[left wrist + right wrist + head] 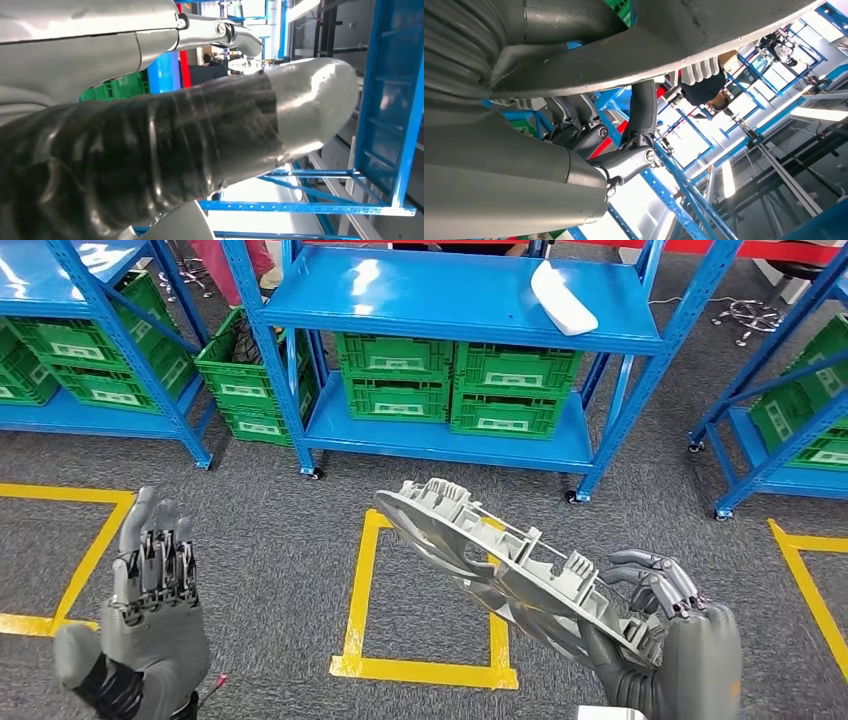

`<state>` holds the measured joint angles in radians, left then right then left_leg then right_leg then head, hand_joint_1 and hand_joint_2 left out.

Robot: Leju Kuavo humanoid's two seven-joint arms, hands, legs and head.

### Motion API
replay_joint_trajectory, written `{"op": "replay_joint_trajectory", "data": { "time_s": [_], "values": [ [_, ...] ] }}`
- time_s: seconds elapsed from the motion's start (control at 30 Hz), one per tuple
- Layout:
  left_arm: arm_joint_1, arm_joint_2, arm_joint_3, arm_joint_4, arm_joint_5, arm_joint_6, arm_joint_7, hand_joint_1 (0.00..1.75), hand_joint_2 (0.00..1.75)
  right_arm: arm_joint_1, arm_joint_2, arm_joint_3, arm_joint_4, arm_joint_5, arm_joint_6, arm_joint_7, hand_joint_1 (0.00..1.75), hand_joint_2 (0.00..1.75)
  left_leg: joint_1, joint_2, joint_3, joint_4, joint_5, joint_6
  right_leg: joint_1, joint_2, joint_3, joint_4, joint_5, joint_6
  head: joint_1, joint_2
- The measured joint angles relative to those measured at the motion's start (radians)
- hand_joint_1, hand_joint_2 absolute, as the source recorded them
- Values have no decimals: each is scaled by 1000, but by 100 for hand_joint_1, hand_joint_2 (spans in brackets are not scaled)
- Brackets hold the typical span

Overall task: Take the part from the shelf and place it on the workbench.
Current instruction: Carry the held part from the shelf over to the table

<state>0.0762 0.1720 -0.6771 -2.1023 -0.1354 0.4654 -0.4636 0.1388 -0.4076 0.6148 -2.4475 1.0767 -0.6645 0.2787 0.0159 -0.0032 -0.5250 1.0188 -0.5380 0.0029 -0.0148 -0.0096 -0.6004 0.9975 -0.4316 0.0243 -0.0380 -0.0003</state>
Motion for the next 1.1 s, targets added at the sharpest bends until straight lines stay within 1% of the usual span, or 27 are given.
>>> {"op": "replay_joint_trajectory", "data": {
  "time_s": [0.03,0.1,0.13,0.17,0.2,0.23,0.27,0.3,0.33,0.37,0.4,0.47,0.5,0.53,0.6,0.63,0.67,0.7,0.73,0.8,0.83,0.87,0.9,0.97,1.0,1.03,1.1],
  "values": [
    [1,1,0,0,0,1,-1,0,0,2,0,1,0,1,-2,0,175,175,-3,-1,10,-22,1,7,0,0,-3,2,4,6,0,0],
    [4,2,-1,1,0,2,-3,0,0,4,0,3,1,3,-5,-1,175,175,-7,-3,4,-24,10,22,-2,0,-6,-1,13,20,3,0],
    [5,2,-1,1,0,2,-4,0,0,5,0,3,2,4,-7,-1,175,175,-6,-2,4,-26,17,30,-4,1,-10,1,12,26,4,0],
    [5,2,-1,2,0,3,-6,0,0,7,0,4,2,4,-9,-1,175,175,-5,-1,3,-28,25,38,-5,2,-20,16,-3,32,8,0],
    [6,2,-2,2,0,4,-7,0,0,8,0,5,2,5,-12,-1,175,175,-3,0,1,-30,34,45,-6,3,-35,50,-32,35,13,0],
    [7,2,-2,2,1,4,-8,0,0,10,0,6,2,6,-14,-2,175,175,-2,0,-3,-30,41,49,-6,4,-56,104,-73,38,21,0],
    [8,2,-2,2,1,4,-9,0,0,10,0,7,3,7,-15,-2,175,175,-4,1,-14,-28,47,52,-6,4,-80,176,-116,40,29,0],
    [10,2,-2,2,1,4,-9,0,0,11,0,8,4,7,-16,-2,175,175,-5,1,-24,-26,53,53,-6,4,-97,241,-148,41,35,0],
    [11,2,-2,3,1,4,-9,0,0,12,0,9,6,8,-16,-2,175,175,-7,1,-34,-23,58,53,-6,4,-102,281,-163,41,40,0],
    [12,2,-2,3,1,4,-9,0,0,12,0,10,7,8,-16,-2,175,175,-8,0,-44,-19,62,52,-5,4,-90,282,-161,39,44,0],
    [13,2,-2,3,1,4,-9,0,0,13,0,11,8,8,-16,-2,175,175,-10,-1,-50,-16,65,52,-4,4,-57,239,-142,35,48,0],
    [13,2,-2,3,1,4,-9,0,0,12,0,14,9,9,-16,-2,175,175,-12,-2,-59,-12,71,47,2,4,34,91,-100,20,56,0],
    [13,2,-2,3,1,4,-9,0,0,12,0,15,9,10,-16,-2,175,175,-13,-2,-63,-10,75,43,5,4,68,34,-87,13,57,0],
    [13,3,-2,3,1,4,-9,0,0,12,0,16,9,10,-17,-2,175,175,-13,-1,-67,-10,80,37,9,4,85,1,-82,6,58,0],
    [14,3,-3,3,1,4,-9,0,0,13,0,17,9,11,-17,-2,175,175,-12,1,-74,-11,92,24,13,4,85,-7,-72,-2,57,0],
    [14,3,-3,3,1,4,-9,0,0,13,0,18,9,11,-18,-2,175,175,-11,1,-78,-10,93,18,11,3,83,-12,-64,-7,56,0],
    [14,3,-3,3,1,4,-9,0,0,13,0,18,9,11,-18,-2,175,175,-11,1,-85,-1,83,12,9,2,81,-18,-56,-13,54,0],
    [15,4,-3,3,1,5,-9,0,0,13,0,19,9,11,-18,-2,175,175,-10,0,-99,27,59,7,6,0,77,-23,-47,-18,50,0],
    [15,4,-3,3,1,5,-9,0,0,12,0,19,9,11,-18,-2,175,175,-9,0,-120,75,24,2,4,-1,72,-26,-40,-21,44,0],
    [15,5,-3,4,1,5,-9,0,0,13,0,19,10,12,-18,-2,175,175,-6,0,-167,203,-49,-8,4,-2,53,-24,-28,-25,33,0],
    [16,6,-3,4,1,6,-9,0,0,13,0,19,11,12,-18,-2,175,175,-4,0,-179,247,-69,-11,4,-2,42,-22,-22,-24,29,0],
    [16,6,-3,5,1,6,-10,0,0,13,0,19,12,13,-18,-2,175,175,-3,1,-172,256,-71,-13,4,-2,31,-20,-16,-23,25,0],
    [16,7,-3,5,1,7,-10,0,0,14,0,19,14,13,-18,-2,175,175,-3,1,-145,226,-58,-12,4,-1,22,-17,-10,-21,20,0],
    [15,7,-3,5,1,7,-11,0,0,15,0,19,15,13,-18,-4,175,175,-2,2,-48,83,-19,-7,4,0,7,-9,-1,-14,10,0],
    [14,7,-3,5,1,8,-12,0,0,15,0,19,15,13,-18,-5,175,175,-3,1,-9,22,-6,-1,5,1,2,-4,2,-9,6,0],
    [14,7,-4,5,1,8,-14,0,0,16,0,19,14,12,-18,-7,175,175,-5,1,15,-17,-2,6,6,1,-1,-1,5,-3,5,0],
    [14,7,-4,5,1,8,-17,0,0,18,0,19,15,9,-18,-11,175,175,-10,-1,18,-30,4,23,5,1,-3,-1,13,9,8,0]
  ]
}}
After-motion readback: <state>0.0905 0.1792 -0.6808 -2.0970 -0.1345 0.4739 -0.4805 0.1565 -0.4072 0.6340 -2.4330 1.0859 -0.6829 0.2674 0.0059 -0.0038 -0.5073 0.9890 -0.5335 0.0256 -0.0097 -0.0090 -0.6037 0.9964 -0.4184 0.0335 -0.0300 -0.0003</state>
